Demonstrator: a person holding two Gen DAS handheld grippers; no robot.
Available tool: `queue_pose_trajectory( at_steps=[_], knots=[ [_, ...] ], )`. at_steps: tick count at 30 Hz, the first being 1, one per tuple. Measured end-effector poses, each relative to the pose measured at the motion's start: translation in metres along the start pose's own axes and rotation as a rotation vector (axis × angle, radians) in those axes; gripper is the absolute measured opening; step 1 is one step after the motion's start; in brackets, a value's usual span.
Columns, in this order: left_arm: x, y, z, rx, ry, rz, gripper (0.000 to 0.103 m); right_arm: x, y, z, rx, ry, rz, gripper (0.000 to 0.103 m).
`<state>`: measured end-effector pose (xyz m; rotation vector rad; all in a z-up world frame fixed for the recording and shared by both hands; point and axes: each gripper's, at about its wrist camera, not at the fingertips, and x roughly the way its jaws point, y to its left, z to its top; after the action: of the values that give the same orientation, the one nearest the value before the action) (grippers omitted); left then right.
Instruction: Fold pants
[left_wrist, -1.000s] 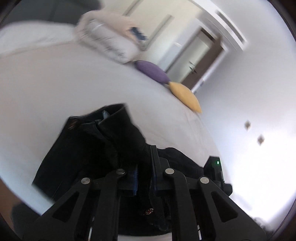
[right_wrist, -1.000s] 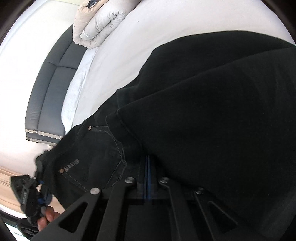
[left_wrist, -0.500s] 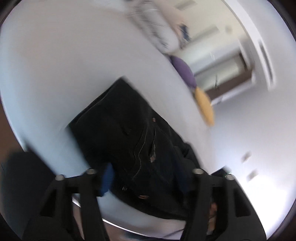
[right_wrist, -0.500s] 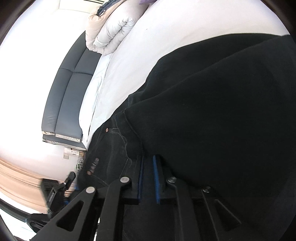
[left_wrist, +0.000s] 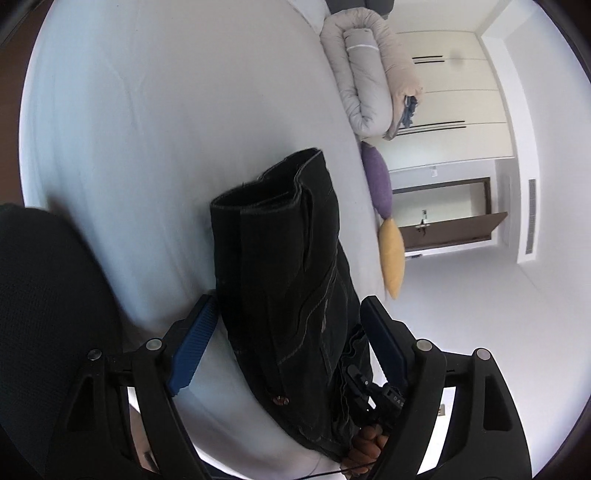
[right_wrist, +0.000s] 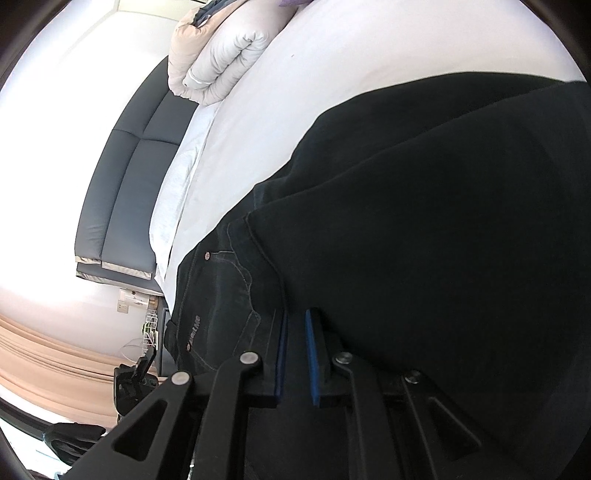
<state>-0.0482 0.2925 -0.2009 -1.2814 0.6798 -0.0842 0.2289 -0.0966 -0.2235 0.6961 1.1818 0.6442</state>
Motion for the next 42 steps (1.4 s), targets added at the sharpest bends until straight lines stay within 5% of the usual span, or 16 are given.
queue_pose_trajectory(
  at_steps=[11, 15, 18, 20, 22, 27, 33, 38, 42],
  knots=[
    [-0.001, 0.001, 0.001, -0.032, -0.010, -0.015, 0.078, -0.001, 0.003, 0.001, -0.007, -0.001, 0.002, 0.010],
    [0.014, -0.012, 0.010, 0.009, 0.001, -0.009, 0.057, -0.002, 0.003, 0.000, -0.019, -0.003, 0.005, 0.010],
    [0.028, -0.010, 0.015, 0.011, 0.017, -0.003, 0.027, -0.001, 0.003, 0.001, -0.022, -0.001, 0.005, 0.010],
    [0.033, -0.010, 0.016, 0.013, 0.022, 0.009, 0.020, 0.000, 0.003, 0.002, -0.021, 0.003, 0.005, 0.010],
    [0.031, -0.024, 0.014, 0.087, 0.020, 0.032, 0.012, 0.002, 0.004, 0.002, -0.025, 0.012, -0.004, 0.009],
    [0.028, -0.109, -0.010, 0.462, -0.001, 0.081, 0.011, 0.009, 0.001, 0.008, 0.002, 0.036, -0.023, 0.000],
    [0.059, -0.205, -0.102, 1.014, 0.046, 0.110, 0.011, 0.007, 0.000, 0.012, 0.015, 0.034, 0.005, 0.000],
    [0.105, -0.207, -0.179, 1.306, 0.152, 0.201, 0.011, -0.026, -0.002, 0.020, 0.059, -0.046, 0.141, 0.054],
    [0.137, -0.182, -0.217, 1.416, 0.241, 0.286, 0.011, -0.043, -0.003, 0.028, 0.049, -0.038, 0.160, 0.064]
  ],
)
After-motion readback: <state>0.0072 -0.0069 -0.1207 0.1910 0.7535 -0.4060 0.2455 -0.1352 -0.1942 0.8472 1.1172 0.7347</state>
